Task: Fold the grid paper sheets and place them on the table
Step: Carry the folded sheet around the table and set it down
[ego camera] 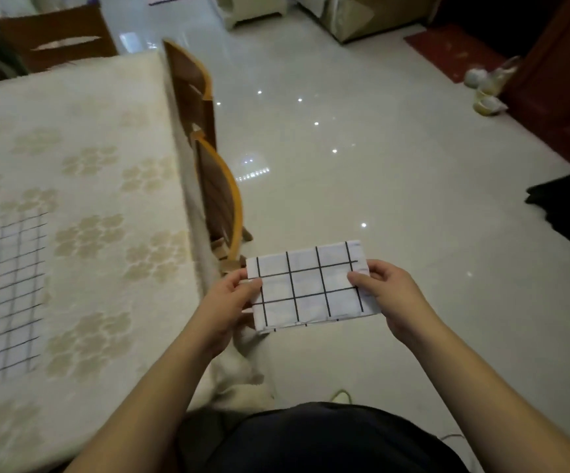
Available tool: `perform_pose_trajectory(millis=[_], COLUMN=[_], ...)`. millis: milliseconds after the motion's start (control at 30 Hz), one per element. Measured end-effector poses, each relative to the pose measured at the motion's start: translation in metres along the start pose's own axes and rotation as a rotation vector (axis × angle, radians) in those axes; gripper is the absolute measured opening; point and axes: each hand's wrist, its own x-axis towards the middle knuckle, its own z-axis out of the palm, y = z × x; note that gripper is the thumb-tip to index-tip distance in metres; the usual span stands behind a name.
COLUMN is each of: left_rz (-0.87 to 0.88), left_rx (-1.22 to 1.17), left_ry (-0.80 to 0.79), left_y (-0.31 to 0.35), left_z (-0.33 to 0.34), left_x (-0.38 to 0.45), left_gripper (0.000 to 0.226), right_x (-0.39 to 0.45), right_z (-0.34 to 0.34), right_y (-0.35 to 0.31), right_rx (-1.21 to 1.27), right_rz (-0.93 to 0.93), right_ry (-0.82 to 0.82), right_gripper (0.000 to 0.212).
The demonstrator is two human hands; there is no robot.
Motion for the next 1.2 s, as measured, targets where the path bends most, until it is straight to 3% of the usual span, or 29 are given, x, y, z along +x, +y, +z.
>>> perform_pose_trajectory(millis=[200, 400, 933, 1200], left_rz=[-0.044, -0.030, 0.081, 0.144], left_rx=[0.069, 0.058, -0.004, 0.027], left_ry=[-0.115, -0.139, 0.025, 0.060], left_y=[0.009, 0.032, 0.106, 0.162], left_z=[0.083, 0.112, 0.063, 0.034], left_x=[0.022, 0.041, 0.171, 0.228], left_gripper=[0.018, 0.018, 0.017, 0.010], right_x=[0.008, 0.021, 0.152, 0.222], right_z=[-0.081, -0.109, -0.052, -0.016], right_y=[-0.014, -0.021, -0.086, -0.137], right_rx=[0.074, 0.118, -0.021, -0.019], right_rz=[-0.002, 0.002, 0.068, -0.010], right_ry=[0.103, 0.151, 0.087, 0.085], right_gripper=[0.008, 0.007, 0.014, 0.015])
